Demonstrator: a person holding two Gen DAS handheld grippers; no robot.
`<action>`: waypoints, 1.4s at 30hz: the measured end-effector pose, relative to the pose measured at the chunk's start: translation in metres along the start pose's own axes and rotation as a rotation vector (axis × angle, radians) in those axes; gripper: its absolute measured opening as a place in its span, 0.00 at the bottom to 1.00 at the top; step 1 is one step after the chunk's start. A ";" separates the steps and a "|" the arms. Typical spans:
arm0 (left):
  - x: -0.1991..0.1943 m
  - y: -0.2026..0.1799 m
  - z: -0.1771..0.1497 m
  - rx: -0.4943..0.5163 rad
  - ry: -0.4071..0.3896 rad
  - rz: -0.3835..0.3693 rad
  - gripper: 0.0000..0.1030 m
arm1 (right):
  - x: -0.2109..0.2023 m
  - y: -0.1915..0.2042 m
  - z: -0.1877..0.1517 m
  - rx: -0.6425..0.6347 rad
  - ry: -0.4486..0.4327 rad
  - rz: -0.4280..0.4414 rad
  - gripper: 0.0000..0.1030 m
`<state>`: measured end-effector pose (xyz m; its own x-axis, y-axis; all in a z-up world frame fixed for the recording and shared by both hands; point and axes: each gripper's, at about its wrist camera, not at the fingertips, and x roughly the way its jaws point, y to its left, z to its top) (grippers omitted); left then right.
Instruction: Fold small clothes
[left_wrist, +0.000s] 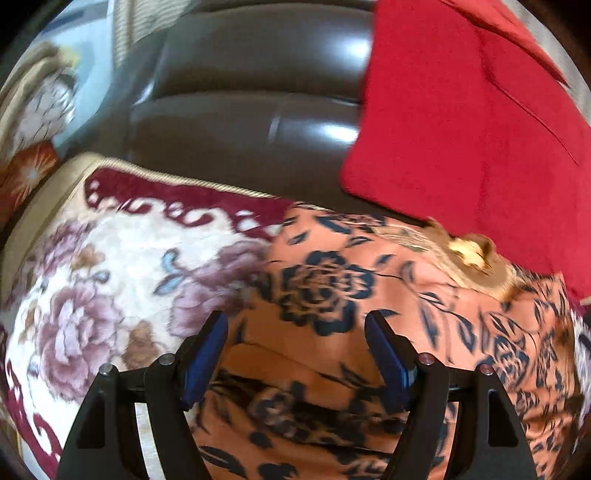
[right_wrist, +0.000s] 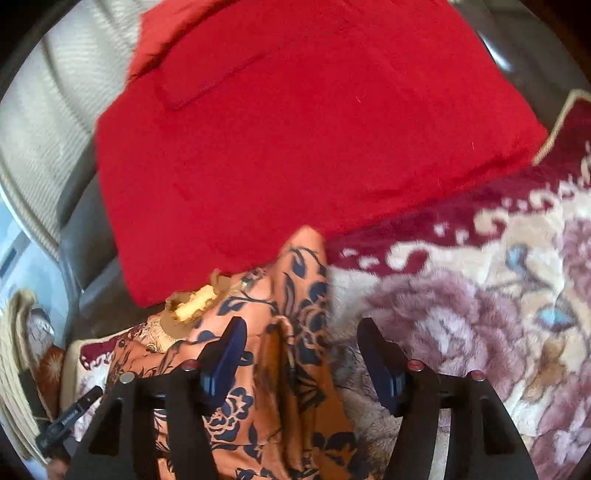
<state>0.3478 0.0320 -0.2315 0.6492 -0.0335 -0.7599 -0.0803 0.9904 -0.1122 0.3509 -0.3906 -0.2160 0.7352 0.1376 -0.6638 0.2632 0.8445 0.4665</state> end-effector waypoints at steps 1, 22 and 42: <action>0.000 0.006 0.000 -0.022 0.005 -0.006 0.75 | 0.007 -0.001 0.000 0.004 0.027 0.003 0.65; 0.032 0.040 -0.003 -0.196 0.140 -0.222 0.35 | 0.036 0.048 -0.032 -0.266 0.086 -0.020 0.20; -0.018 0.035 0.010 -0.154 -0.039 -0.156 0.37 | -0.035 0.010 -0.007 -0.095 -0.083 -0.009 0.23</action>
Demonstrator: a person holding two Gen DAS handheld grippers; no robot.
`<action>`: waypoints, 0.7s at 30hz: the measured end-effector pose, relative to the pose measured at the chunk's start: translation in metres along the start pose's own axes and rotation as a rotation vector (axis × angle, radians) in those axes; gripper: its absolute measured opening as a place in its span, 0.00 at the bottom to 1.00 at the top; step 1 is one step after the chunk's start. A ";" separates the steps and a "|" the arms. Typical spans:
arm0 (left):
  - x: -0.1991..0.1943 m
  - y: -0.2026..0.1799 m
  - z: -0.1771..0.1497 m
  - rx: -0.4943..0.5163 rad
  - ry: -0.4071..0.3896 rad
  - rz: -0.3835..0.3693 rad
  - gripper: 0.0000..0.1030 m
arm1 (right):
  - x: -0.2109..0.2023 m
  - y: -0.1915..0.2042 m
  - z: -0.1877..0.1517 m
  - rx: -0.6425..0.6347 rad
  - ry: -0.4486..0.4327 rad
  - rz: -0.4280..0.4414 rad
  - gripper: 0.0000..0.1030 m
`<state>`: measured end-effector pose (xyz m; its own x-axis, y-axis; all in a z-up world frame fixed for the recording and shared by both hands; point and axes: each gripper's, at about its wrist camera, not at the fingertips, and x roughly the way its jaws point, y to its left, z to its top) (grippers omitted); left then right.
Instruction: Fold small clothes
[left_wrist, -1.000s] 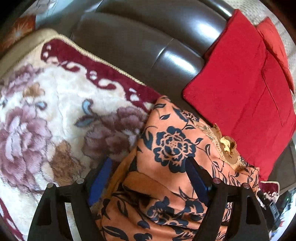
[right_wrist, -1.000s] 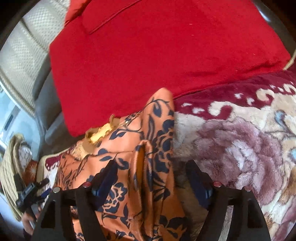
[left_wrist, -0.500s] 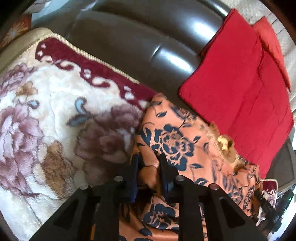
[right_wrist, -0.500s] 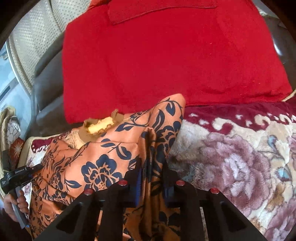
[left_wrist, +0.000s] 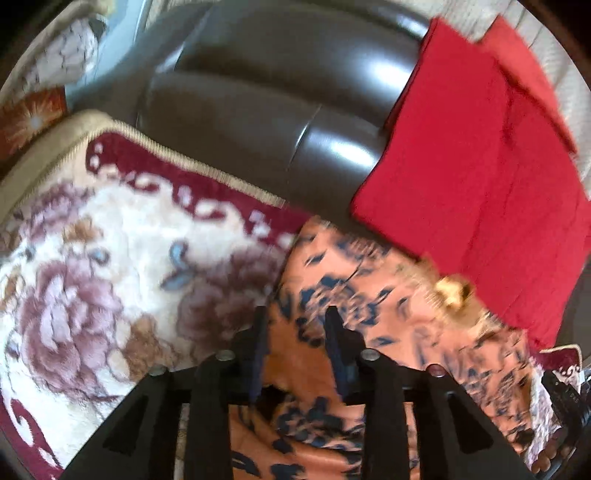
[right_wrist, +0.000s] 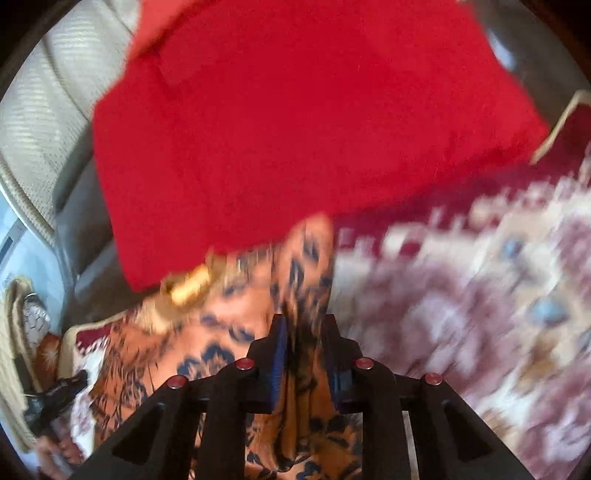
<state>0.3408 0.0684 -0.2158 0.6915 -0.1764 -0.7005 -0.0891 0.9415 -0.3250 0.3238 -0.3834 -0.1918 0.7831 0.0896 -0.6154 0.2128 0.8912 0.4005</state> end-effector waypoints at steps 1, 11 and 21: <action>-0.004 -0.005 0.000 0.015 -0.019 -0.013 0.39 | -0.007 0.003 0.002 -0.014 -0.027 0.045 0.23; 0.052 -0.067 -0.040 0.292 0.162 0.052 0.56 | 0.054 0.019 -0.029 -0.083 0.283 0.087 0.21; -0.032 -0.068 -0.052 0.386 -0.018 -0.018 0.77 | -0.038 0.003 -0.037 -0.084 0.146 0.151 0.72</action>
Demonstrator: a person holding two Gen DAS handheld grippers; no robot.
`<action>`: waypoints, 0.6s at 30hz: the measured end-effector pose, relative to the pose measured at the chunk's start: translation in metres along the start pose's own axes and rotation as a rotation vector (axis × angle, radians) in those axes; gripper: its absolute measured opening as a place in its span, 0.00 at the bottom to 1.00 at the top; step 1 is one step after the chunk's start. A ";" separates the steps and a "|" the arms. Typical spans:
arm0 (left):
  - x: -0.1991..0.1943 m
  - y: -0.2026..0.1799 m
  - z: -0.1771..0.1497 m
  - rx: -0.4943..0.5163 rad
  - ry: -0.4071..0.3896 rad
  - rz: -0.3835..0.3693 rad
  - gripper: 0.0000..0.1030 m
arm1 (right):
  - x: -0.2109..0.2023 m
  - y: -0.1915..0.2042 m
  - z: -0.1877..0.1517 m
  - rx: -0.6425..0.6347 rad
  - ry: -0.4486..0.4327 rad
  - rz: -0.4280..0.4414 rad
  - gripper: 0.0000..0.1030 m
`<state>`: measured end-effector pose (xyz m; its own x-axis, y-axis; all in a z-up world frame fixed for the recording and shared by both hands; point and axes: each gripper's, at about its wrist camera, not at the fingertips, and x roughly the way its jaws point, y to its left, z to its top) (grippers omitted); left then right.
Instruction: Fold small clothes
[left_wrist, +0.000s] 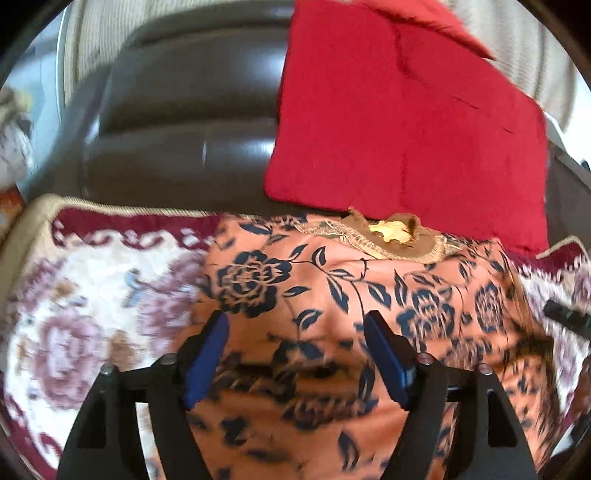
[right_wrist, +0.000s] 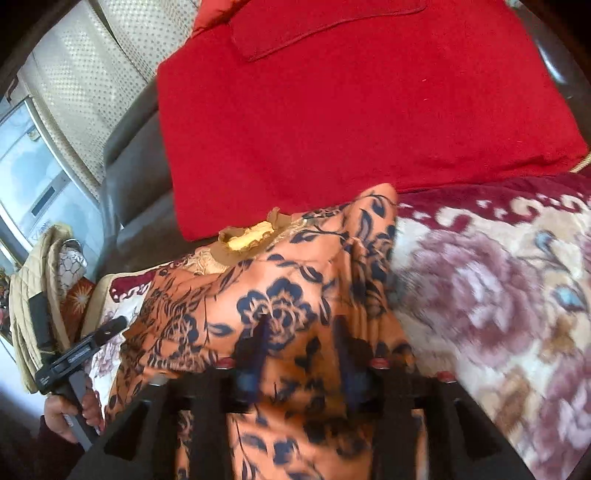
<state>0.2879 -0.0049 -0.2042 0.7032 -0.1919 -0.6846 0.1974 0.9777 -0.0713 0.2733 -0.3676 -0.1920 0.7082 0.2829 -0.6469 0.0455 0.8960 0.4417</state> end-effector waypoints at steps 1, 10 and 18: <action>-0.009 0.001 -0.004 0.018 -0.012 0.014 0.78 | -0.018 -0.006 -0.010 0.018 -0.039 0.016 0.77; -0.101 0.083 -0.090 -0.105 -0.004 0.020 0.80 | -0.098 -0.032 -0.080 0.054 0.013 -0.027 0.77; -0.124 0.127 -0.159 -0.185 0.158 0.005 0.80 | -0.118 -0.046 -0.147 0.061 0.167 -0.052 0.77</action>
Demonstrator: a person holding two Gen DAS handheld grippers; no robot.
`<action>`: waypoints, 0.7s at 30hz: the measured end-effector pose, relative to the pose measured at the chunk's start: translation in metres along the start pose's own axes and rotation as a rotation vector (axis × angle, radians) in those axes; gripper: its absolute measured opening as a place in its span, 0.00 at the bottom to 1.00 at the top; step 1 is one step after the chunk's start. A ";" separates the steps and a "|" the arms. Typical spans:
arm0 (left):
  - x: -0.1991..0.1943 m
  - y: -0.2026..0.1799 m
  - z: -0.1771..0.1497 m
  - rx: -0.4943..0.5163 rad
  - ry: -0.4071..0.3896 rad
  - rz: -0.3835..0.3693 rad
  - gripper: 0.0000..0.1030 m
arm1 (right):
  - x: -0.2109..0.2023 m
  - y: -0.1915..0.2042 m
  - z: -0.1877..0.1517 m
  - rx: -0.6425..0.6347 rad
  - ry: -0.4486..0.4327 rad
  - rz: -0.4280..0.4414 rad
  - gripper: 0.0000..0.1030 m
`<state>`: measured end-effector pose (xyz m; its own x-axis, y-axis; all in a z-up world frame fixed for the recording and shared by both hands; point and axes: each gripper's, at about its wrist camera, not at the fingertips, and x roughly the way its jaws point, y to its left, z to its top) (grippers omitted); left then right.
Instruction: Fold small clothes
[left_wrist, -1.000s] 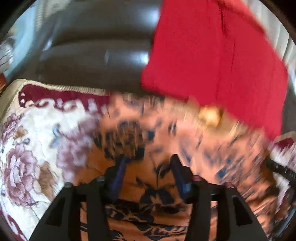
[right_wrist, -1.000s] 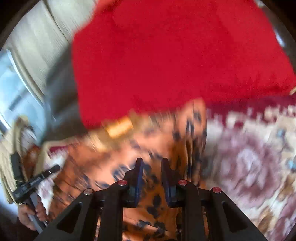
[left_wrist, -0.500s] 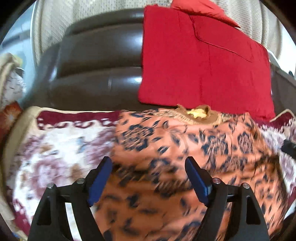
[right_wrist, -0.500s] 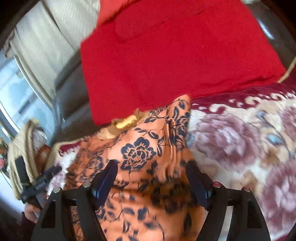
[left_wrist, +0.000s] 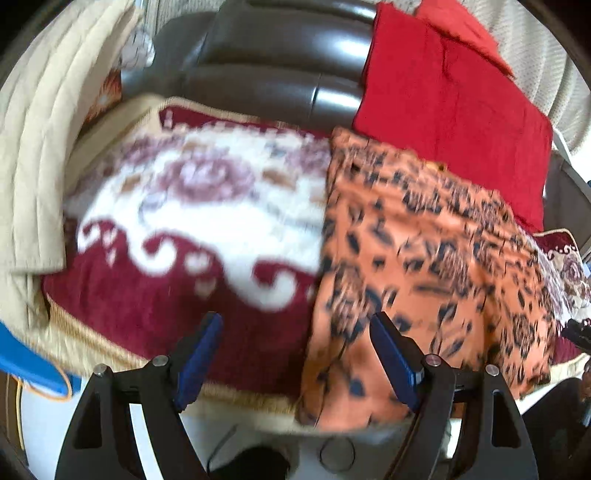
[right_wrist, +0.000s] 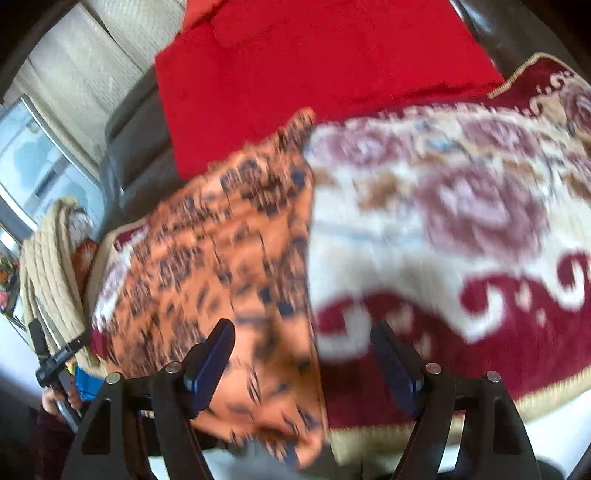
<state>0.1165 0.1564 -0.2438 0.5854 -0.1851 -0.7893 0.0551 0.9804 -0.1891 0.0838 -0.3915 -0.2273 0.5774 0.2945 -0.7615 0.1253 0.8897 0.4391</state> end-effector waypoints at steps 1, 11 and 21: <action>0.004 0.000 -0.003 -0.002 0.014 0.001 0.80 | 0.005 -0.003 -0.005 0.016 0.024 0.004 0.77; 0.023 -0.018 -0.026 0.076 0.132 -0.057 0.23 | 0.035 0.019 -0.033 -0.020 0.069 -0.126 0.71; 0.031 -0.034 -0.029 0.114 0.168 -0.097 0.68 | 0.027 0.011 -0.035 -0.025 0.090 -0.145 0.53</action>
<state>0.1097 0.1155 -0.2786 0.4302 -0.2786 -0.8587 0.2015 0.9568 -0.2094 0.0722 -0.3618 -0.2599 0.4801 0.1917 -0.8560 0.1815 0.9330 0.3108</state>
